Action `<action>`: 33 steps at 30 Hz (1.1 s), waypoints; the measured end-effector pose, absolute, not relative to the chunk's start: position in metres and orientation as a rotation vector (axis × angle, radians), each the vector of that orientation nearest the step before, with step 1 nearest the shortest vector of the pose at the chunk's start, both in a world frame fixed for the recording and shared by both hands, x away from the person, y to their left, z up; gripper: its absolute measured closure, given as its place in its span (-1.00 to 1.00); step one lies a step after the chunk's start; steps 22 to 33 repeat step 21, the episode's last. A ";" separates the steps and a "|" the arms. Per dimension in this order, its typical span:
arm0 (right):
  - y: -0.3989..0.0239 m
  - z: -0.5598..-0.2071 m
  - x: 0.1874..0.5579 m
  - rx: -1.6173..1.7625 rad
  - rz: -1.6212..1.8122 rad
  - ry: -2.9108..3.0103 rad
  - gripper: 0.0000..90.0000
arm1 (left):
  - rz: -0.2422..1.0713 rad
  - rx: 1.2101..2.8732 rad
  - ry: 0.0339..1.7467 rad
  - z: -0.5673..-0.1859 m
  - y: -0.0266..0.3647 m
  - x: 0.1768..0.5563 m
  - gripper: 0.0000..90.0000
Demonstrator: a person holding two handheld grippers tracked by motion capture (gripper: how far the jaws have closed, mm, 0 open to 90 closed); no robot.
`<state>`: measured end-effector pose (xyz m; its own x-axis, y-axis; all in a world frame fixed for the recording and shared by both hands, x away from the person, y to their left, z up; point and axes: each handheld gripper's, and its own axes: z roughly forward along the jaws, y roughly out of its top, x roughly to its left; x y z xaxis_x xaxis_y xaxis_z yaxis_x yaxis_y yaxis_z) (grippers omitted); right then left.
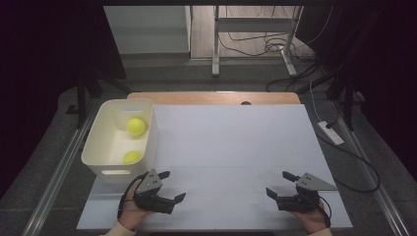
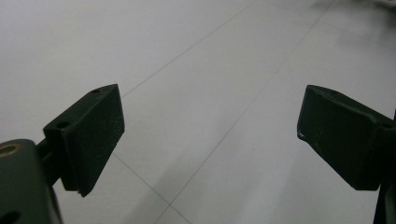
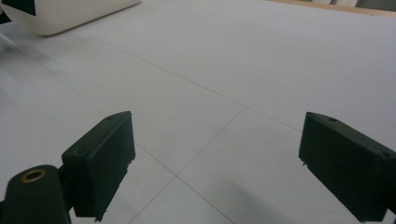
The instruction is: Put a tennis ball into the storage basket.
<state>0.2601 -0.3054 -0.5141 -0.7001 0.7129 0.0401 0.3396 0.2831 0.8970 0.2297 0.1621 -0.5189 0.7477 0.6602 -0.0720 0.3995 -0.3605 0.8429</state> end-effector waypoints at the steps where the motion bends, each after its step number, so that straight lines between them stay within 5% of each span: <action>1: -0.305 -0.514 0.260 0.951 1.390 2.189 -0.77 | 0.349 1.992 0.802 -0.519 0.163 0.229 -0.81; 33: -0.304 -0.515 0.259 0.919 1.401 2.229 -0.77 | 0.371 1.982 0.806 -0.520 0.169 0.231 -0.81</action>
